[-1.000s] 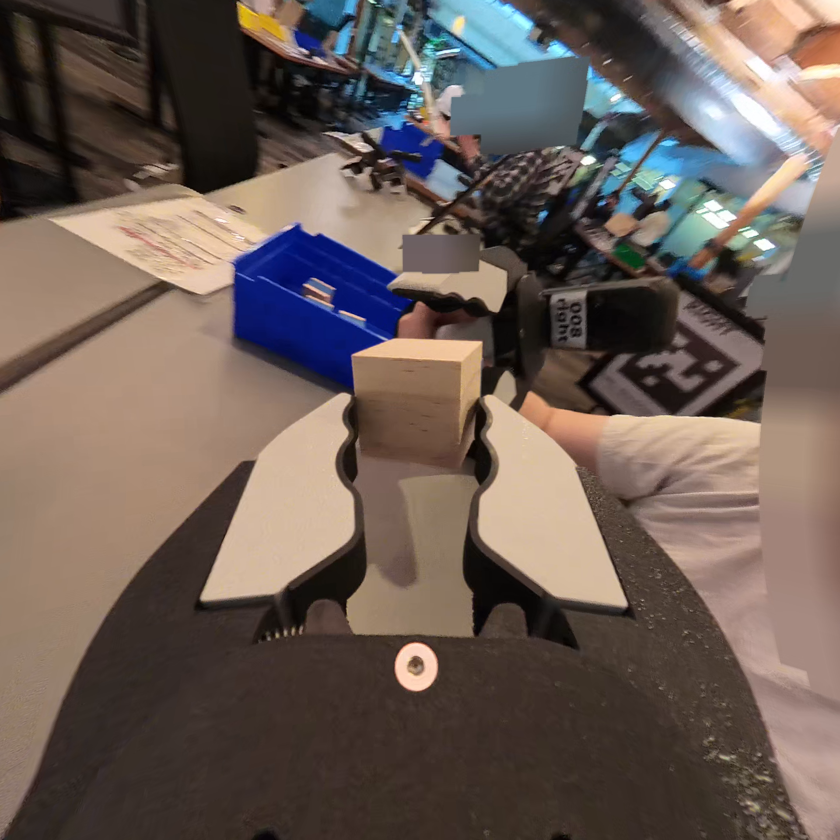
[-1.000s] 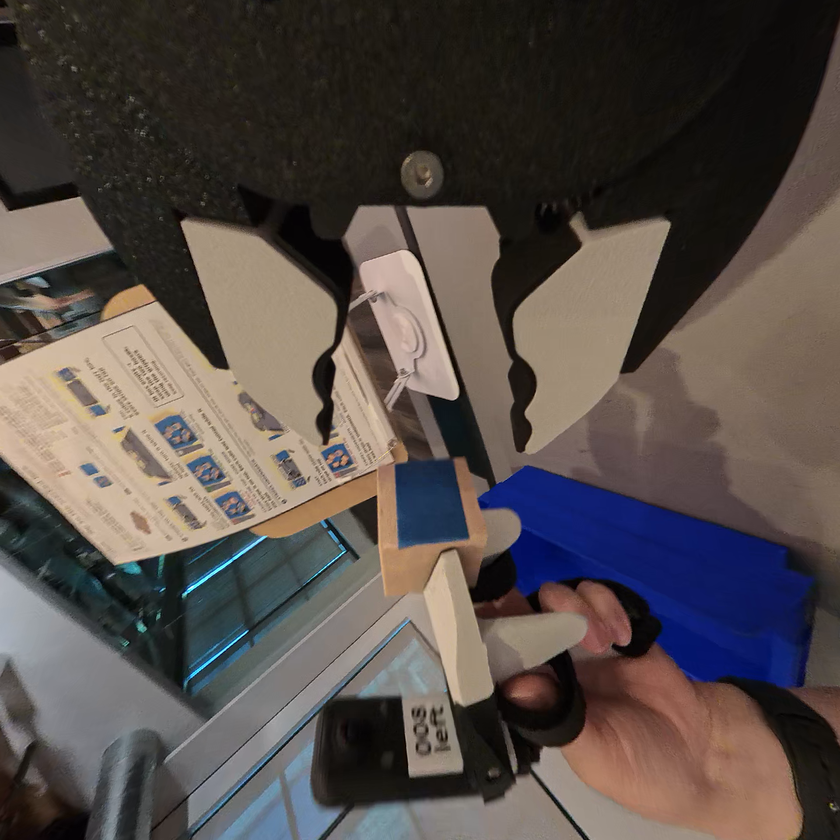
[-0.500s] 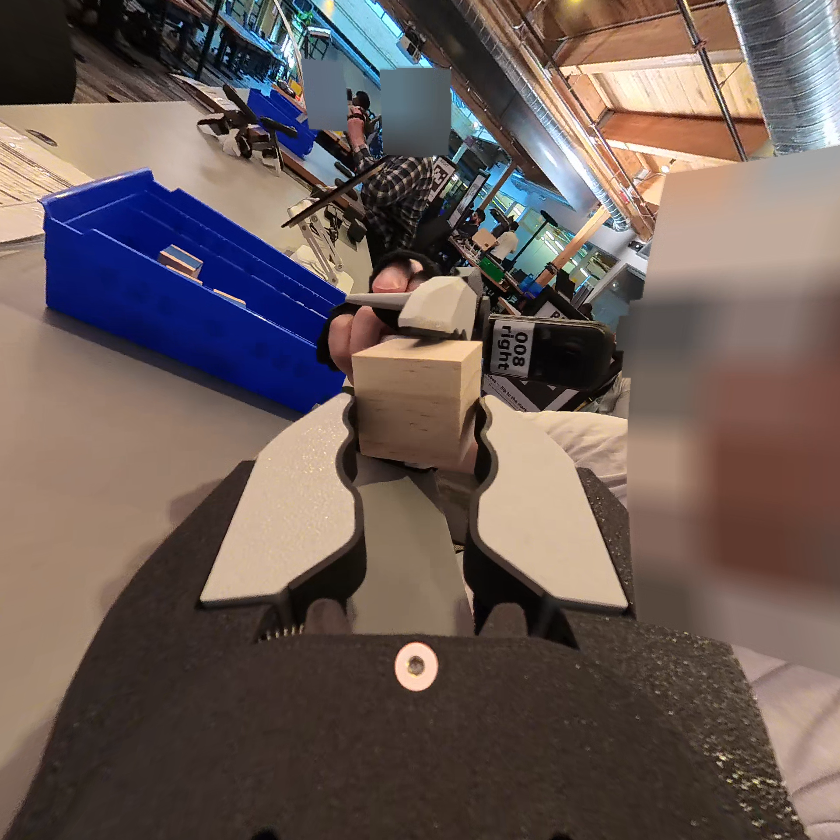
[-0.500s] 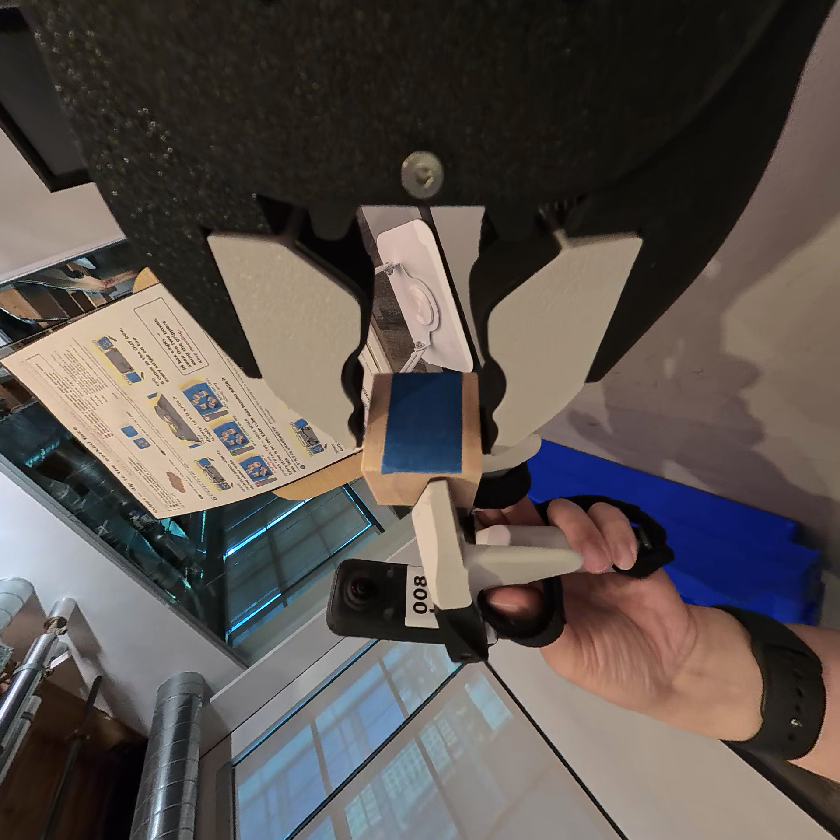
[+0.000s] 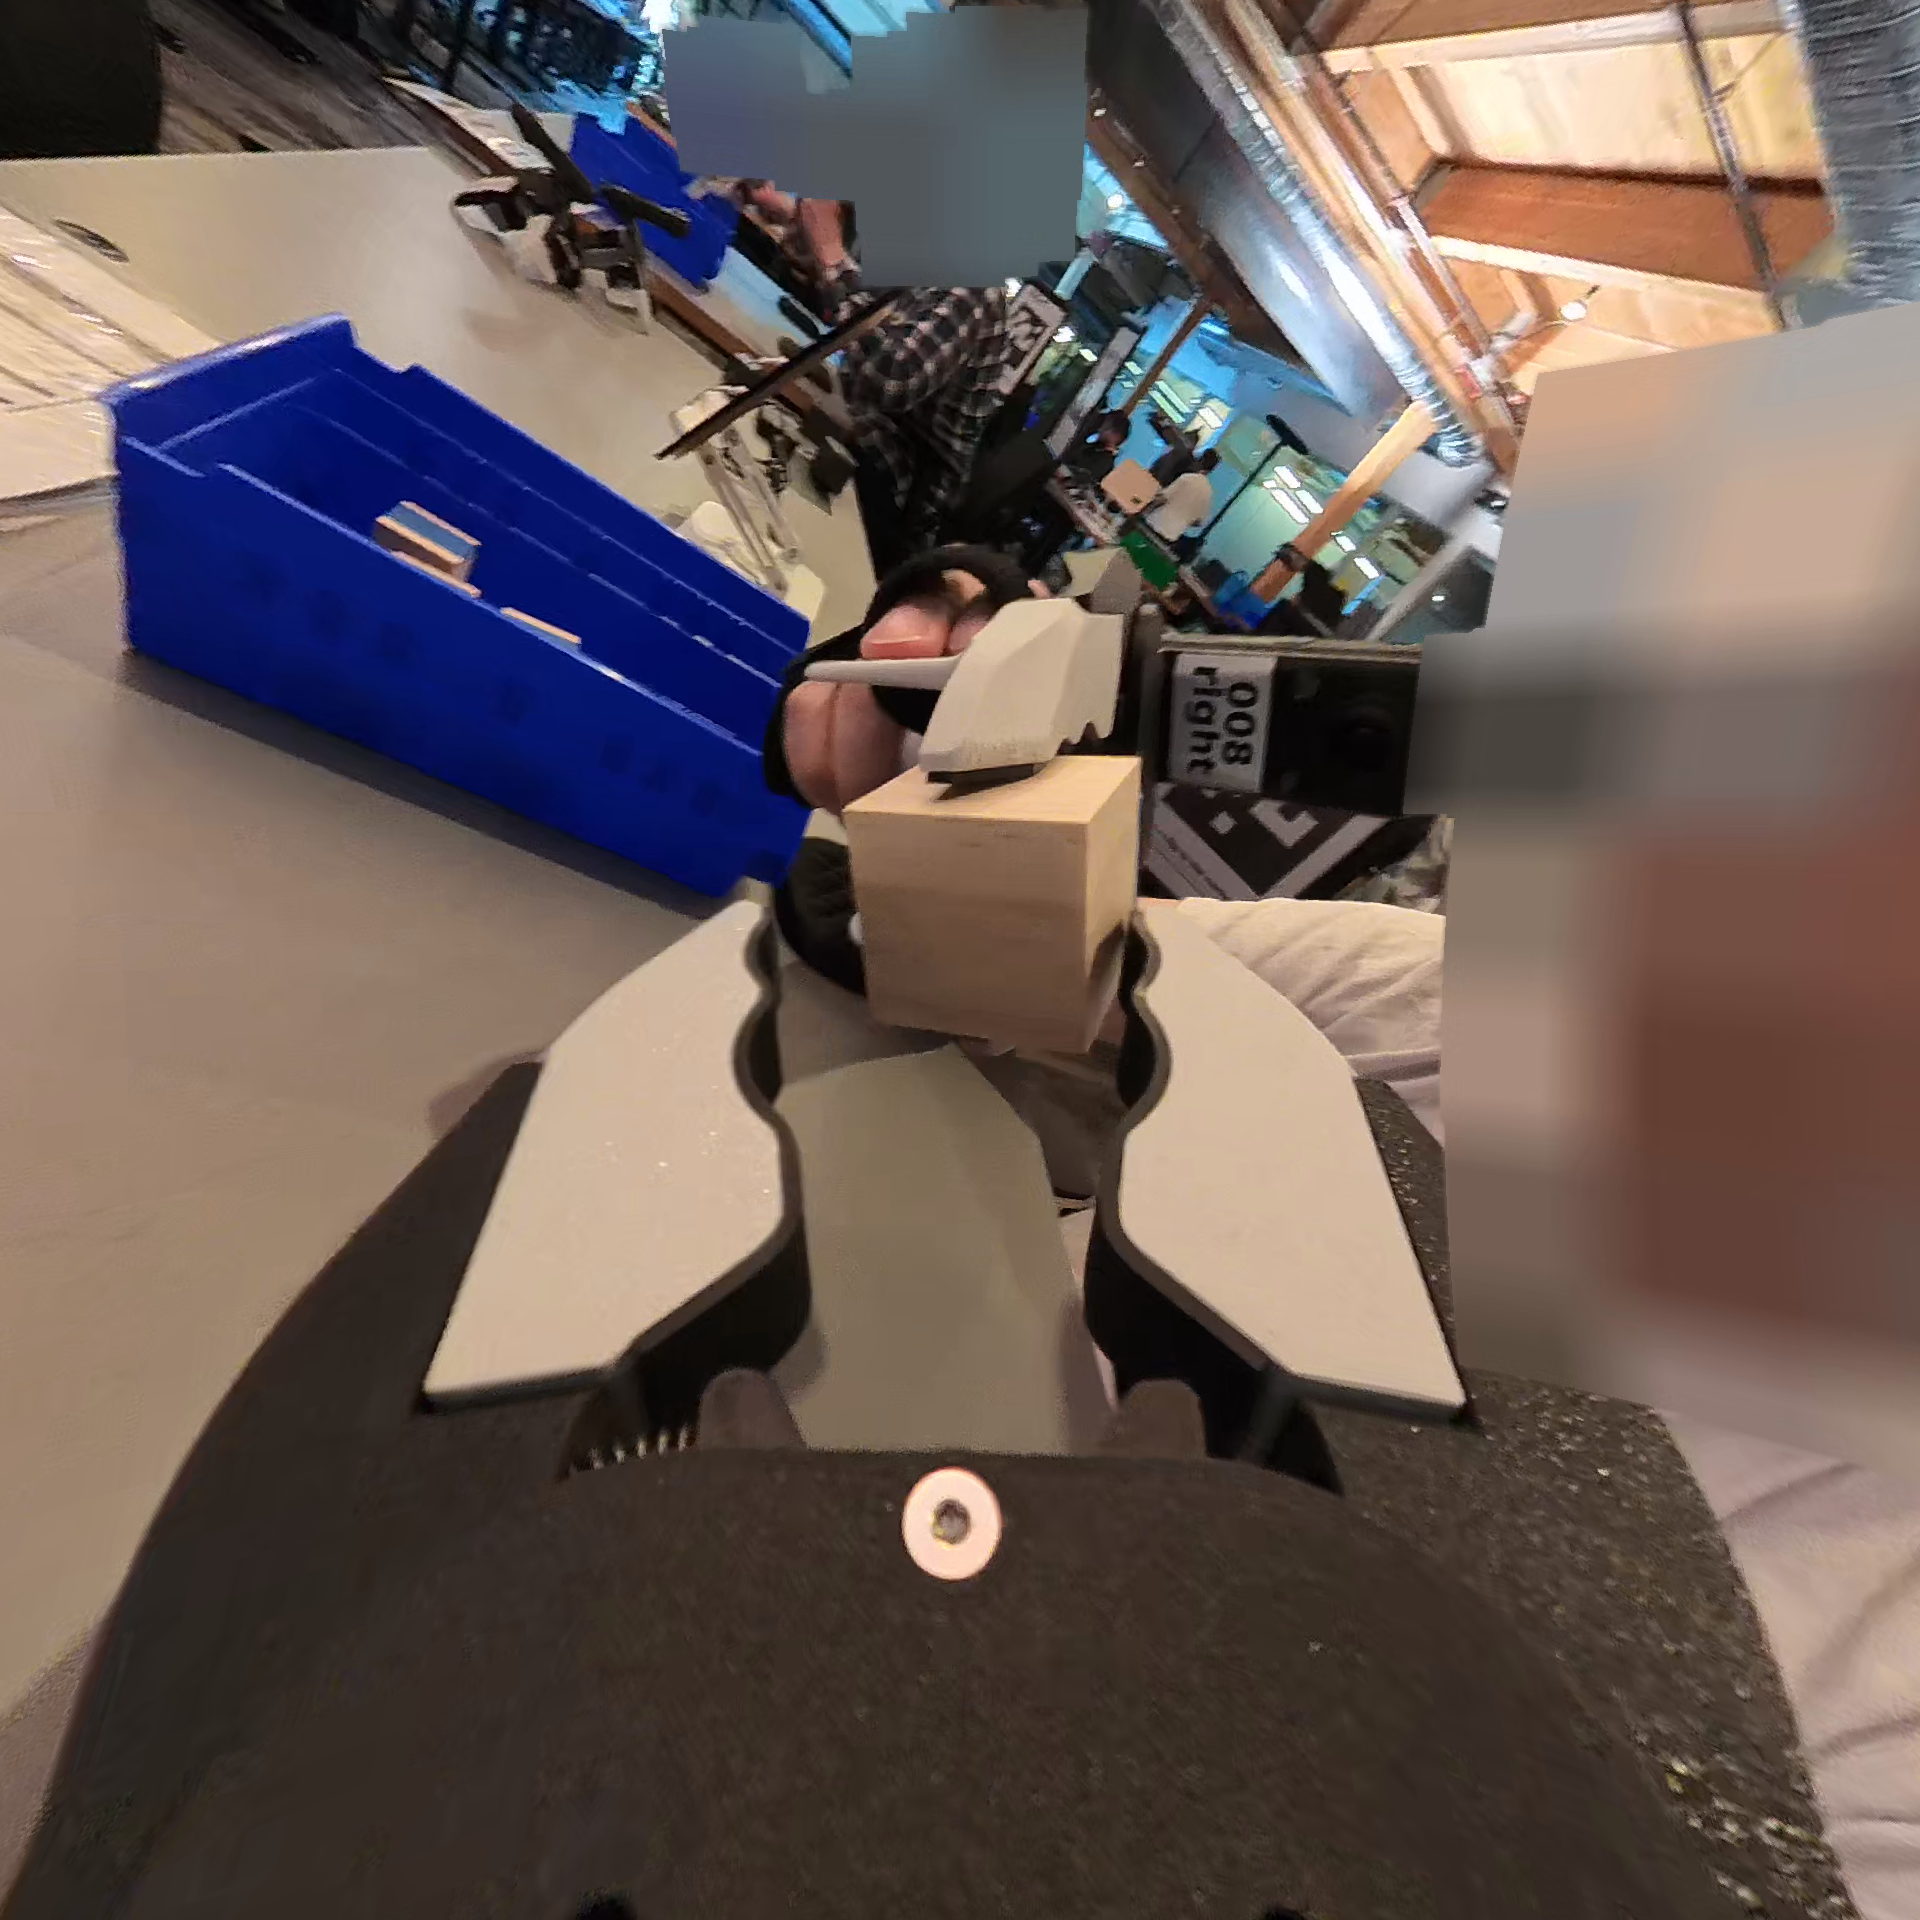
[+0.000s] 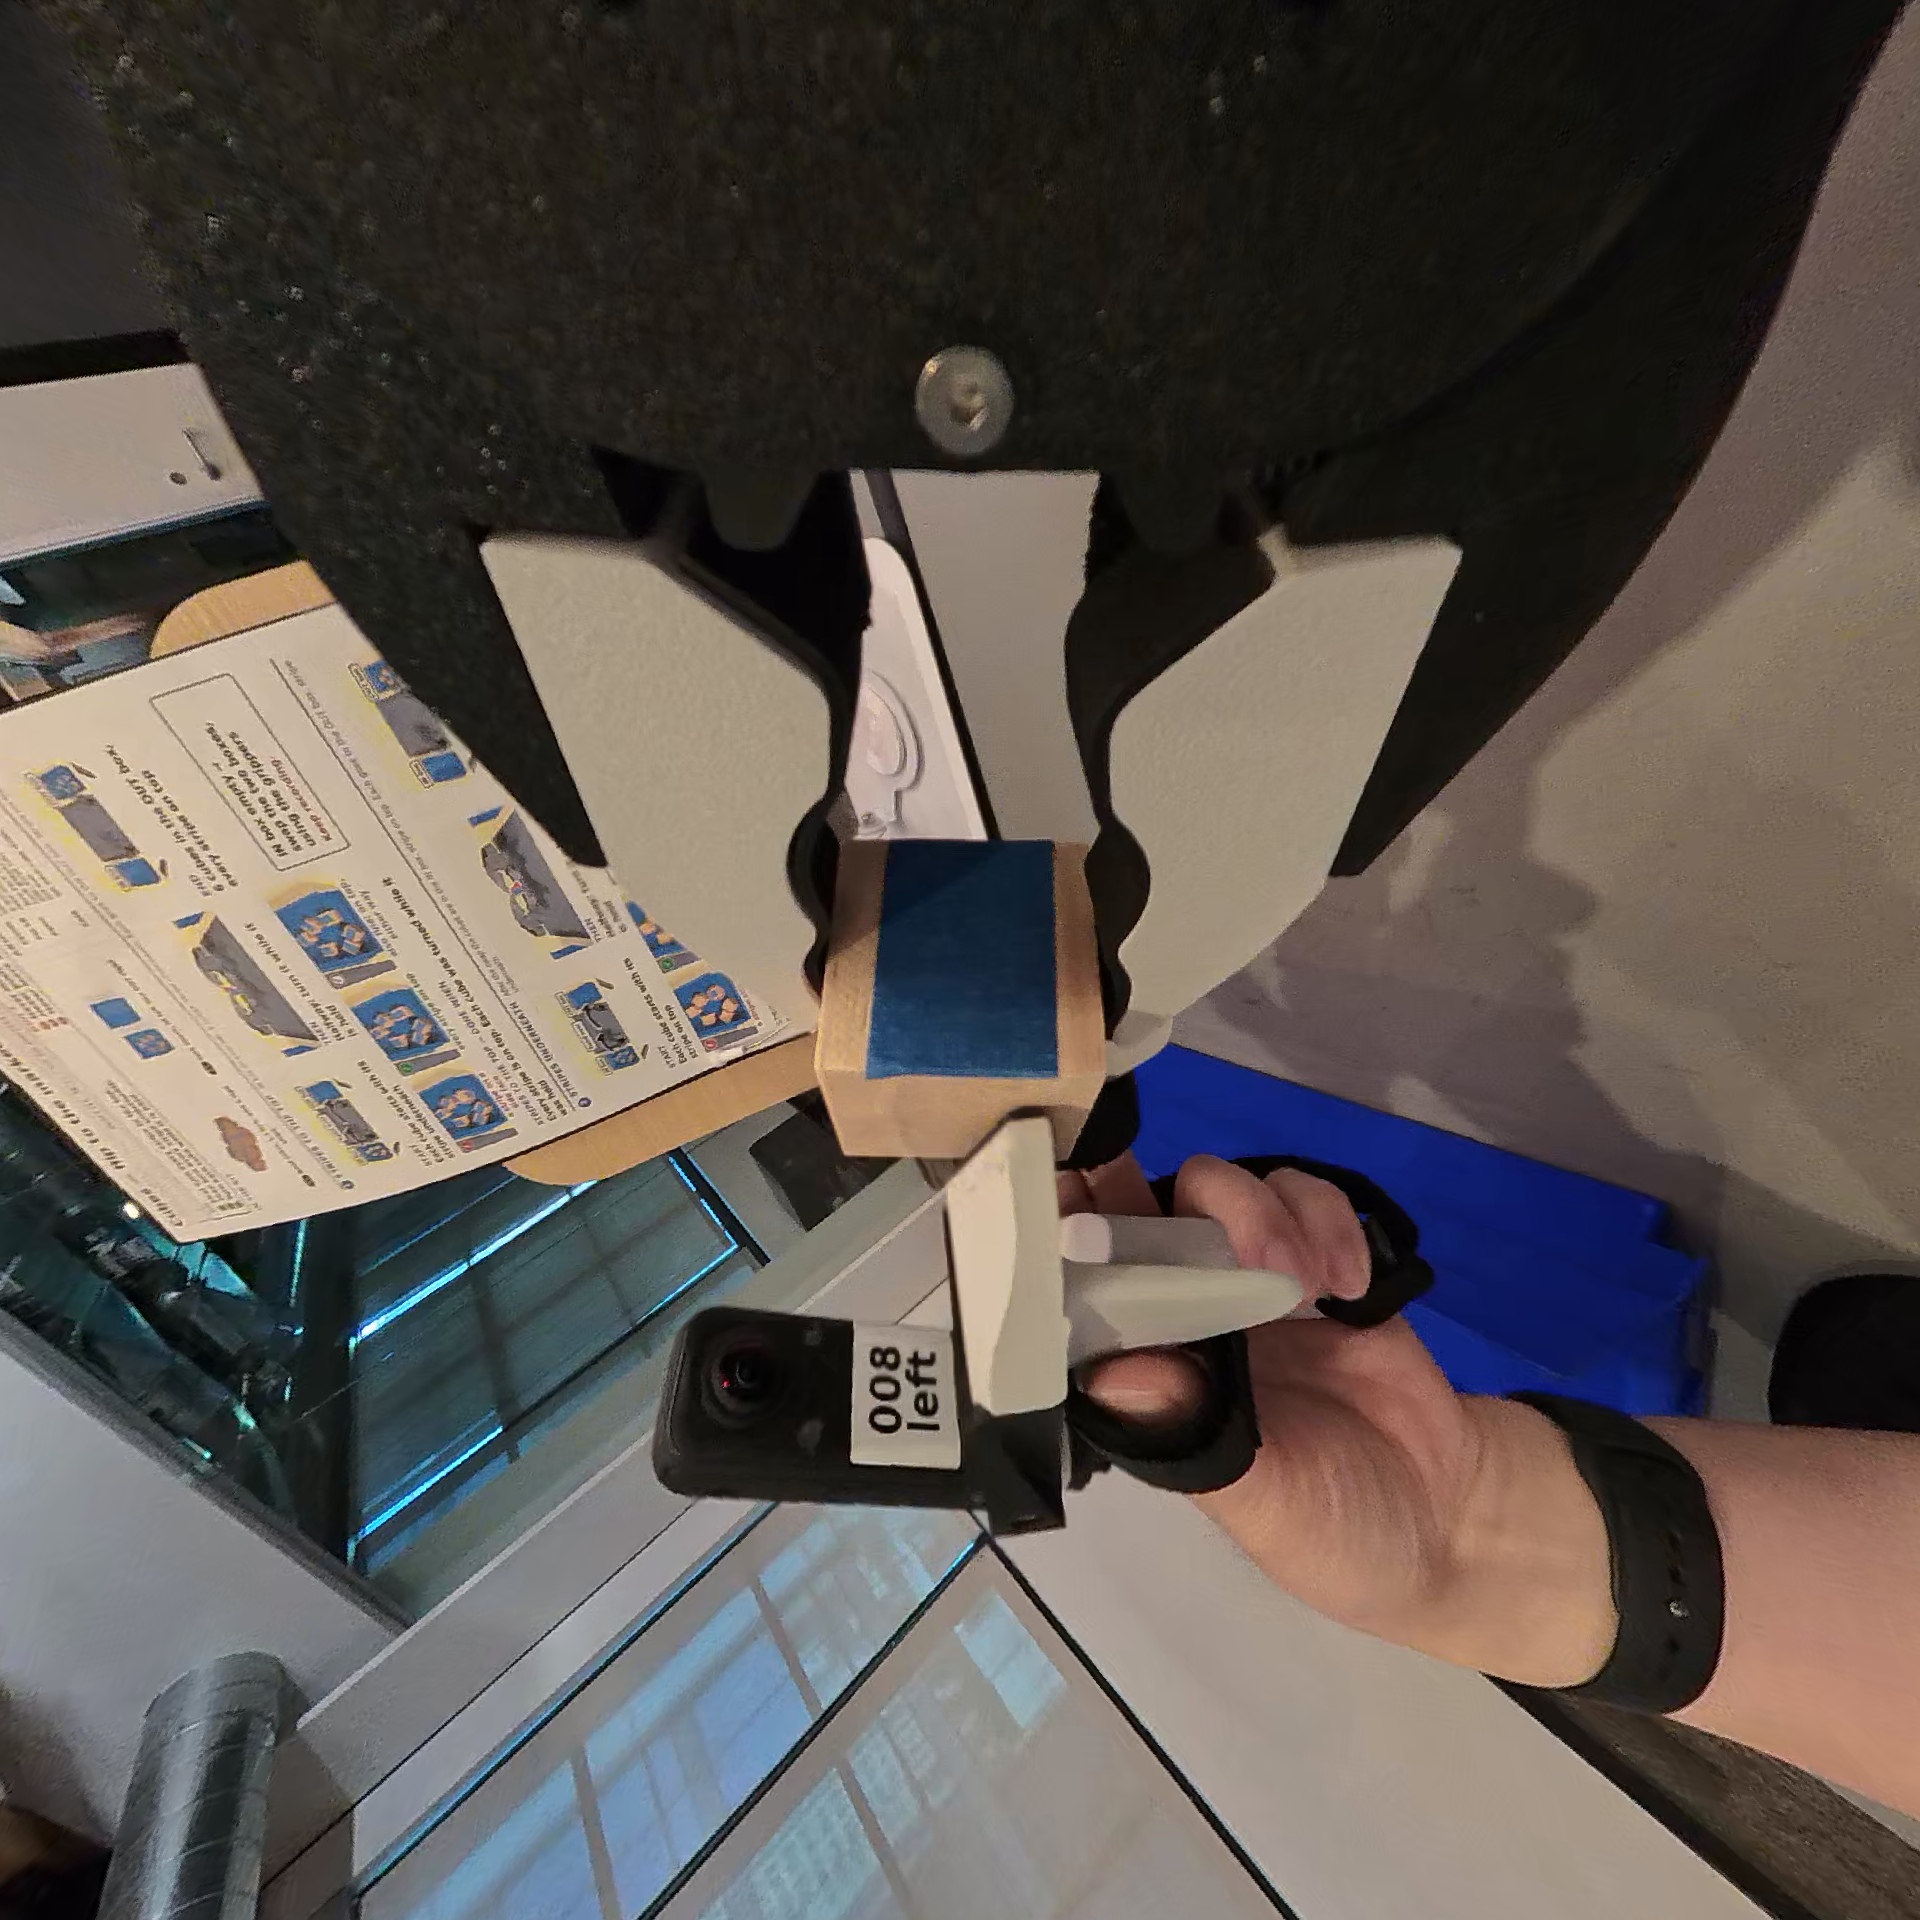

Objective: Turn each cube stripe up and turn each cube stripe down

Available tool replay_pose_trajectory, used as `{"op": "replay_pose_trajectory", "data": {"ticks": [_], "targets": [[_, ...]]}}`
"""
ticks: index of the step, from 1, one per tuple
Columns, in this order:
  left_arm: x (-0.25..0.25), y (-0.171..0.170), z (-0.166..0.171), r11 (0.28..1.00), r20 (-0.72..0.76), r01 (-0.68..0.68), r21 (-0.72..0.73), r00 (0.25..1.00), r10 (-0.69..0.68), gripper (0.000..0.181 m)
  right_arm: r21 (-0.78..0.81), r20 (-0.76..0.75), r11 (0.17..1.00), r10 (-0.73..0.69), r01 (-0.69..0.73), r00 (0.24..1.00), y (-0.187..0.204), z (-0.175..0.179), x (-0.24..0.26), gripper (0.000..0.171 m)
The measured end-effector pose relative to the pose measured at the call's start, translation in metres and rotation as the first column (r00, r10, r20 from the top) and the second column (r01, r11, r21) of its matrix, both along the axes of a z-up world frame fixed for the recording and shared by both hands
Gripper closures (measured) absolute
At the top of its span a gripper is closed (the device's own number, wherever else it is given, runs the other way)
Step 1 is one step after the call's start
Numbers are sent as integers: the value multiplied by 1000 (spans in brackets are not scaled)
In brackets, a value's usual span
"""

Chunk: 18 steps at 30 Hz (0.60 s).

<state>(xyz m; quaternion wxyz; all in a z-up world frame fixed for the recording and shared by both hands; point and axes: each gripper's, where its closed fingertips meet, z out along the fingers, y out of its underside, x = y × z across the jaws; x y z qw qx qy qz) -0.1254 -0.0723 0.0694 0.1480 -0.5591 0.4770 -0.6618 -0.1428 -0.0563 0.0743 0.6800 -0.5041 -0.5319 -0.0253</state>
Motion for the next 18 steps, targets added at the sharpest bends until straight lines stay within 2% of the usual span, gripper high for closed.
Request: {"op": "replay_pose_trajectory", "data": {"ticks": [3, 5, 7, 8, 10, 13, 15, 16, 18], "targets": [[-6, 13, -5, 997, -45, -59, 59, 997, 62, 108, -20, 44, 999, -38, 39, 998, 3, 2, 10, 126], [-13, 24, 0, 991, -33, -109, 77, 993, 112, 108, -43, 92, 992, -117, 122, 989, 9, 8, 32, 126], [-23, 33, 11, 985, 0, -153, 84, 988, 153, 110, -134, 147, 959, -231, 250, 962, 16, 13, 76, 126], [-28, 37, 16, 980, 15, -176, 90, 984, 176, 112, -214, 169, 915, -309, 341, 936, 20, 12, 108, 126], [-38, 43, 24, 970, 36, -215, 112, 977, 212, 113, -397, 214, 736, -506, 548, 836, 20, 0, 189, 125], [-48, 45, 33, 962, 57, -244, 126, 969, 239, 115, -645, 298, 301, -747, 702, 594, 3, -45, 308, 125], [-51, 45, 37, 958, 66, -251, 136, 968, 244, 116, -728, 384, 42, -803, 684, 457, -14, -81, 360, 125], [-52, 44, 38, 957, 67, -252, 141, 967, 245, 116, -769, 408, -52, -807, 637, 427, -21, -99, 374, 125], [-52, 42, 39, 958, 68, -248, 145, 968, 240, 116, -812, 444, -177, -806, 556, 392, -25, -127, 390, 125]]}}
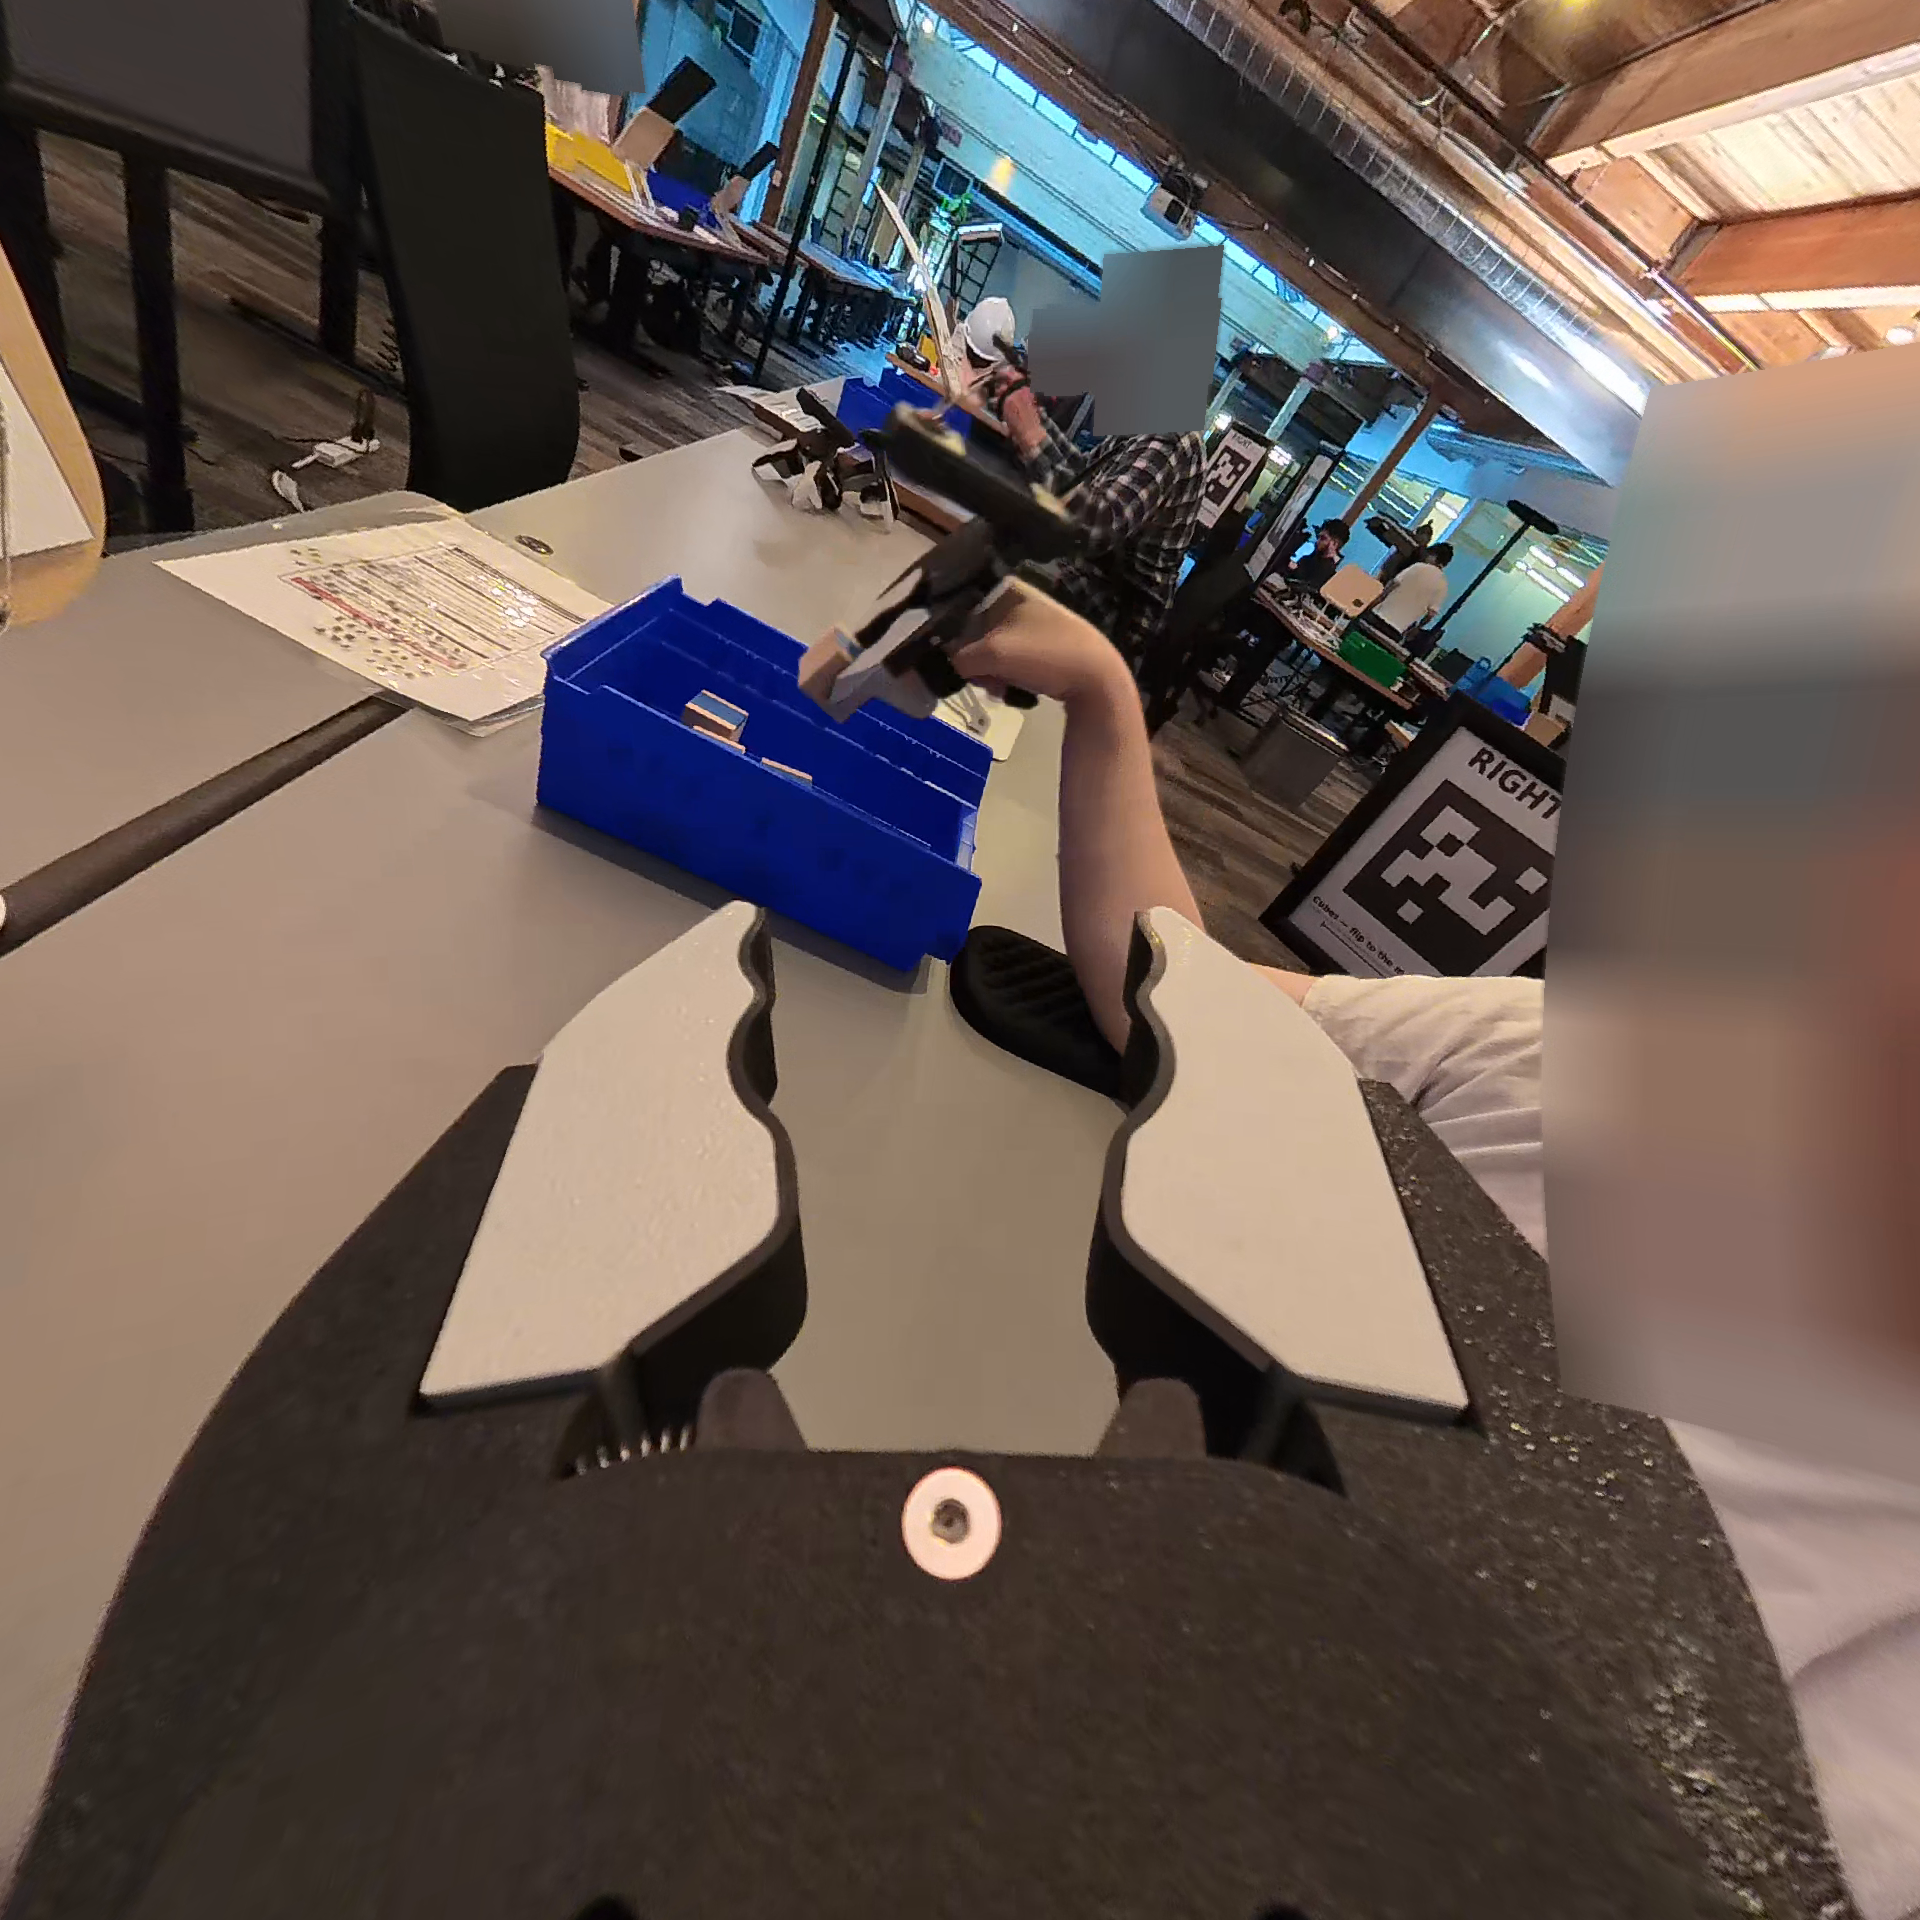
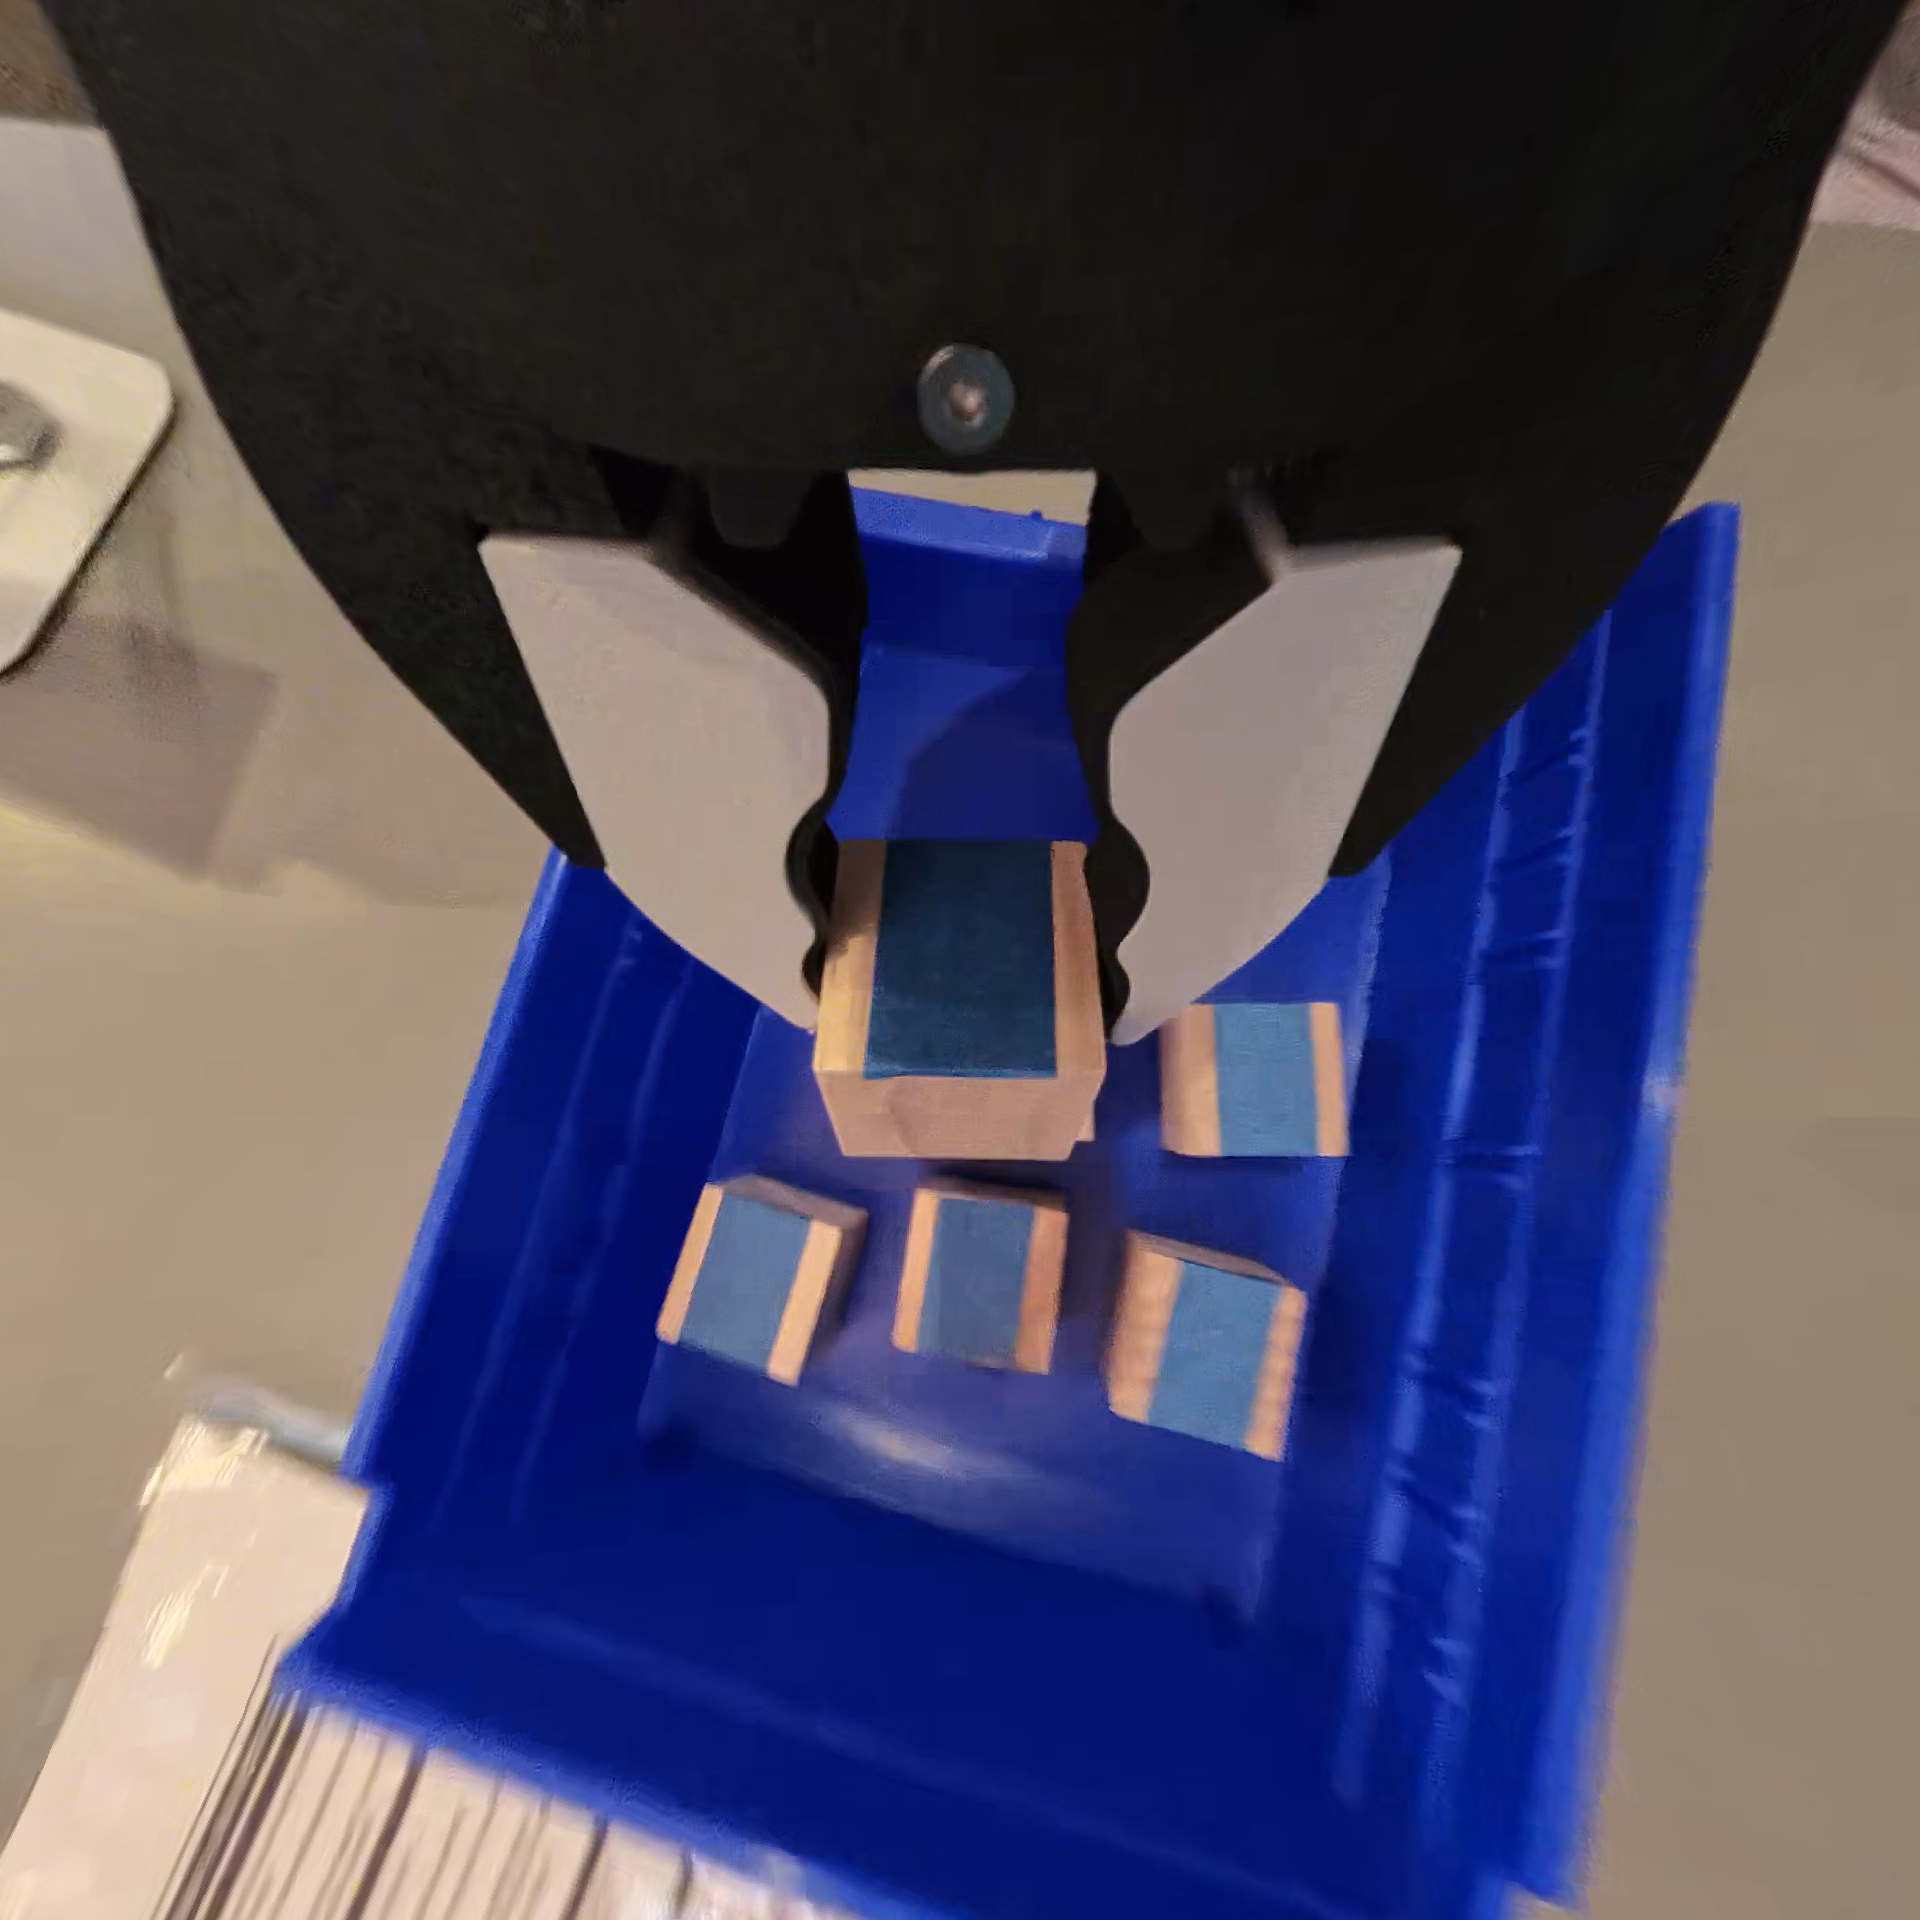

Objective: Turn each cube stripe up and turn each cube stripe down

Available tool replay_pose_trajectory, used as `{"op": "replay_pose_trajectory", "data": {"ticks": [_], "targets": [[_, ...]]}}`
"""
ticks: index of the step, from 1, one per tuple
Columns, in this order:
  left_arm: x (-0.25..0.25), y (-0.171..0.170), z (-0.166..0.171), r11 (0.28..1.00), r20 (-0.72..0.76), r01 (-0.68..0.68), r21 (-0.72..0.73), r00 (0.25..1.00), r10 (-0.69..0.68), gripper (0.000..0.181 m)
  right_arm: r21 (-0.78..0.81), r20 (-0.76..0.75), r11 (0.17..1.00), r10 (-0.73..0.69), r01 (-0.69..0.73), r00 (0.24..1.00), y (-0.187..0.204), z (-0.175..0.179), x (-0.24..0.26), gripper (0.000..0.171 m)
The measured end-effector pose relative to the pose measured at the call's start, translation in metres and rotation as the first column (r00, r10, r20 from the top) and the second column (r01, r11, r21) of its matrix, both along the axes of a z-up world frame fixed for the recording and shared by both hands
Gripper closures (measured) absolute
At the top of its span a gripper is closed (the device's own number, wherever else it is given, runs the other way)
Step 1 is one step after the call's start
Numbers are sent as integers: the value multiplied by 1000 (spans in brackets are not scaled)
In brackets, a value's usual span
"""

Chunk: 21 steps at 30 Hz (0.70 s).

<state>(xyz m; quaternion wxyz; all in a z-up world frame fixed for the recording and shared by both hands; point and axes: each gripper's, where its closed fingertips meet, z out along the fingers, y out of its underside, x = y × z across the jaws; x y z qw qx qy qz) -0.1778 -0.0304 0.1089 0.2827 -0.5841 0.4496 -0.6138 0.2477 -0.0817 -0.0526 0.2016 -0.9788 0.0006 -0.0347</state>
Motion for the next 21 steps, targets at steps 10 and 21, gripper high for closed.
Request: {"op": "replay_pose_trajectory", "data": {"ticks": [10, 21], "targets": [[12, -17, -12, 998, -68, 57, 20, 996, -56, 117, -195, 12, 973, -125, 124, 992, -4, -52, 23, 125], [15, -25, -12, 996, -79, 82, 35, 994, -79, 118, -246, 25, 958, -143, 144, 989, -13, -65, 37, 125]]}}
